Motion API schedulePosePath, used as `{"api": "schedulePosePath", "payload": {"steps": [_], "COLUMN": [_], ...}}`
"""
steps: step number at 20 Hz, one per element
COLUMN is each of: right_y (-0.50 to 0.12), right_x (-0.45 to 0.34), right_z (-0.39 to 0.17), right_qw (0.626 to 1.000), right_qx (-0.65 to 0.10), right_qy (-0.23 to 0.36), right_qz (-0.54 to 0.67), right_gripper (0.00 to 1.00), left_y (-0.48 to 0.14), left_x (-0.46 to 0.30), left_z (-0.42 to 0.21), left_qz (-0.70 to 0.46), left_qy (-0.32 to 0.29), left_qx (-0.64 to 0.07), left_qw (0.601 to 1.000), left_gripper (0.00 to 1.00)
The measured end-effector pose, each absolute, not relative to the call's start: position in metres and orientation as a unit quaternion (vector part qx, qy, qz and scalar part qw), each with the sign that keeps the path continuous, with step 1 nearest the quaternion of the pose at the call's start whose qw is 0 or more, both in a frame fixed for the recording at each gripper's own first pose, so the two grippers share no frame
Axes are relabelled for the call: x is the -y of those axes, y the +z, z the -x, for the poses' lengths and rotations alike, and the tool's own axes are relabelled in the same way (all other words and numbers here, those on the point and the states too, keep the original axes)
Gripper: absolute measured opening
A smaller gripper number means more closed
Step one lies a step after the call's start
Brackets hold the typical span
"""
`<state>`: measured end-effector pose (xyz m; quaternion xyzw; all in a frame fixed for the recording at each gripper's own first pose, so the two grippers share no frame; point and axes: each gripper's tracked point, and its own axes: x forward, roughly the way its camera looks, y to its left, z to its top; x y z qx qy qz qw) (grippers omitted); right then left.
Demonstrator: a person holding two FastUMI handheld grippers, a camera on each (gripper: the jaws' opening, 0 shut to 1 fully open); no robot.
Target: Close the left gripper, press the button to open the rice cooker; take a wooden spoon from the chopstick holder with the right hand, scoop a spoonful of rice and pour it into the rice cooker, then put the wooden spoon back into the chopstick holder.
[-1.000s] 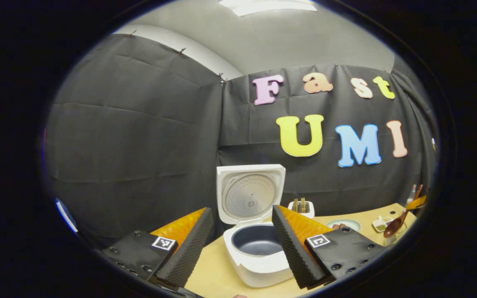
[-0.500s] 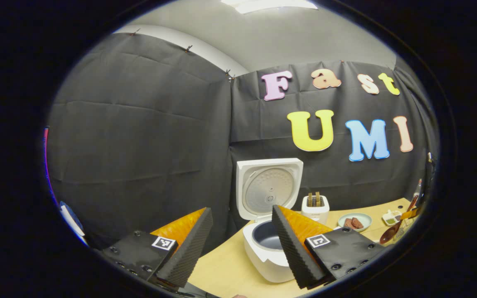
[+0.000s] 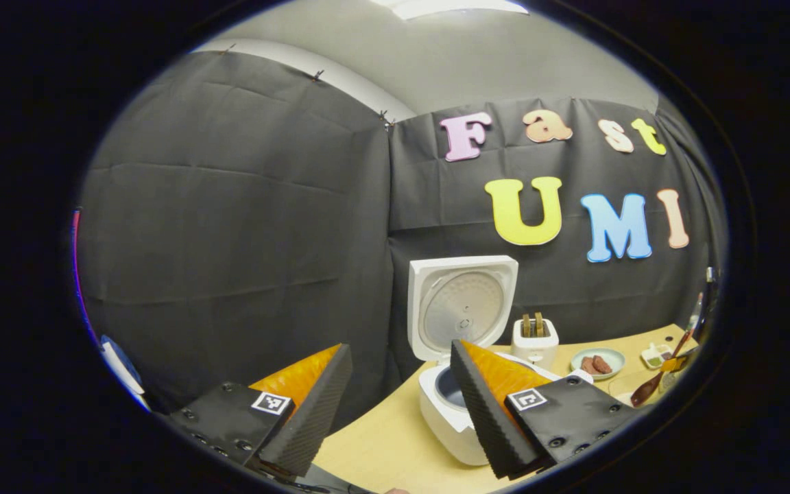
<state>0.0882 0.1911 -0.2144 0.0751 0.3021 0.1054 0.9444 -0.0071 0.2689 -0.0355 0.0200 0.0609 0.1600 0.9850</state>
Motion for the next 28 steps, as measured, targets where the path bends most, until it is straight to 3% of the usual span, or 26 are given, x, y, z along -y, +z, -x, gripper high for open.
{"api": "schedulePosePath", "payload": {"steps": [2, 10, 15, 20, 28], "right_y": [-0.215, -0.22, -0.232, -0.219, -0.155], "right_x": [-0.196, -0.216, -0.189, -0.176, -0.209], "right_z": [-0.086, -0.07, -0.071, -0.077, -0.092], "right_qw": [0.946, 0.924, 0.87, 0.824, 0.775], "right_qx": [-0.298, -0.326, -0.364, -0.359, -0.34], "right_qy": [0.108, 0.126, 0.09, 0.09, 0.148], "right_qz": [-0.073, -0.157, -0.32, -0.43, -0.512], "right_gripper": [0.09, 0.09, 0.08, 0.08, 0.08], "left_y": [-0.035, -0.032, -0.031, -0.027, -0.033], "left_x": [-0.267, -0.264, -0.267, -0.262, -0.257], "left_z": [0.005, 0.001, 0.002, 0.001, -0.002], "left_qz": [-0.02, -0.02, -0.023, -0.028, -0.021], "left_qy": [0.155, 0.141, 0.142, 0.138, 0.14], "left_qx": [-0.059, -0.054, -0.054, -0.053, -0.054], "left_qw": [0.986, 0.988, 0.988, 0.989, 0.988], "left_gripper": [0.94, 0.98, 0.99, 1.0, 1.0]}}
